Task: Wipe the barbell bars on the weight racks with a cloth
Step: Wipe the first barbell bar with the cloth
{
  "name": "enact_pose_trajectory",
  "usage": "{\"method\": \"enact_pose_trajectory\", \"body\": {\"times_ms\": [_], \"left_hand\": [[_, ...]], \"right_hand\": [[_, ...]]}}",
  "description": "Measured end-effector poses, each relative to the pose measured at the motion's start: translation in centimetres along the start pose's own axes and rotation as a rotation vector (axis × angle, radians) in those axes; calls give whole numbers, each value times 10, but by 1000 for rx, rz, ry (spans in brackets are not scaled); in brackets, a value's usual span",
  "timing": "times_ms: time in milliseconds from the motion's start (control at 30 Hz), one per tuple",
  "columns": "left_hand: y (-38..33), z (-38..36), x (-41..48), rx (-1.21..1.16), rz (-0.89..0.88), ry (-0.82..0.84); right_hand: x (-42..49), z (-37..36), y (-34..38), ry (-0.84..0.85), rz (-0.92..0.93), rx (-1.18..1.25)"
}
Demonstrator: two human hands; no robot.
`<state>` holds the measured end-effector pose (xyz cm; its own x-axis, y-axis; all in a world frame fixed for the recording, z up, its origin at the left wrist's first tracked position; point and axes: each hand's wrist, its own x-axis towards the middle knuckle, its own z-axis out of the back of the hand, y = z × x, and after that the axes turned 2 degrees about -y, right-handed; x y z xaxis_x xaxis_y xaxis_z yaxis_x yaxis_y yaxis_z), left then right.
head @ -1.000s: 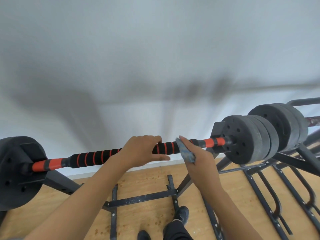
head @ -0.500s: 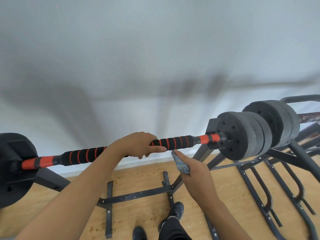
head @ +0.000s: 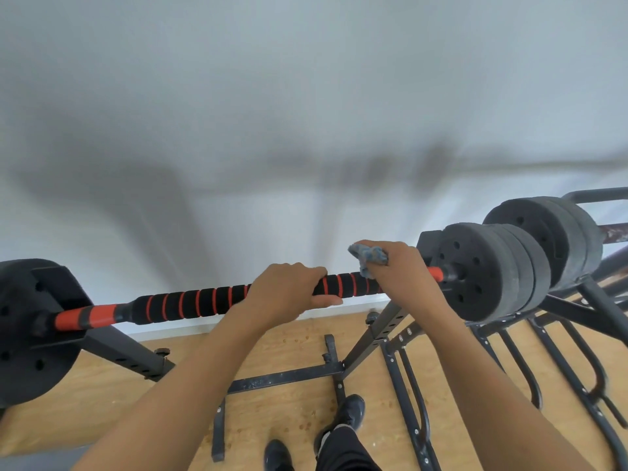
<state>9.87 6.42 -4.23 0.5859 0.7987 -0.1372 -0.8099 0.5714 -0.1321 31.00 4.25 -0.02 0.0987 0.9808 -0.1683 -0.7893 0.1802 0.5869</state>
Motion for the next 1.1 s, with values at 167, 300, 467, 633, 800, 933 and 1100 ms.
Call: {"method": "enact_pose_trajectory", "body": {"times_ms": [167, 300, 467, 633, 800, 933, 1100], "left_hand": [[-8, -14, -14, 137, -32, -217], [-13, -29, -21, 236, -42, -382], [-16, -30, -22, 267, -76, -469], [-13, -32, -25, 303, -62, -511], [-12, -41, -25, 335, -56, -608], [-14, -44, -27, 356, -62, -649], [-14, -44, -26, 356, -47, -632]], "right_hand": [[-12, -3, -2, 10, 55, -35], [-29, -9, 2, 35, 137, -237], [-62, -24, 2, -68, 185, -413], [-83, -25, 5, -15, 153, -484], [-71, -22, 18, -43, 147, -436], [-50, -16, 33, -71, 107, -445], [-35, -14, 39, -111, 125, -389]]}}
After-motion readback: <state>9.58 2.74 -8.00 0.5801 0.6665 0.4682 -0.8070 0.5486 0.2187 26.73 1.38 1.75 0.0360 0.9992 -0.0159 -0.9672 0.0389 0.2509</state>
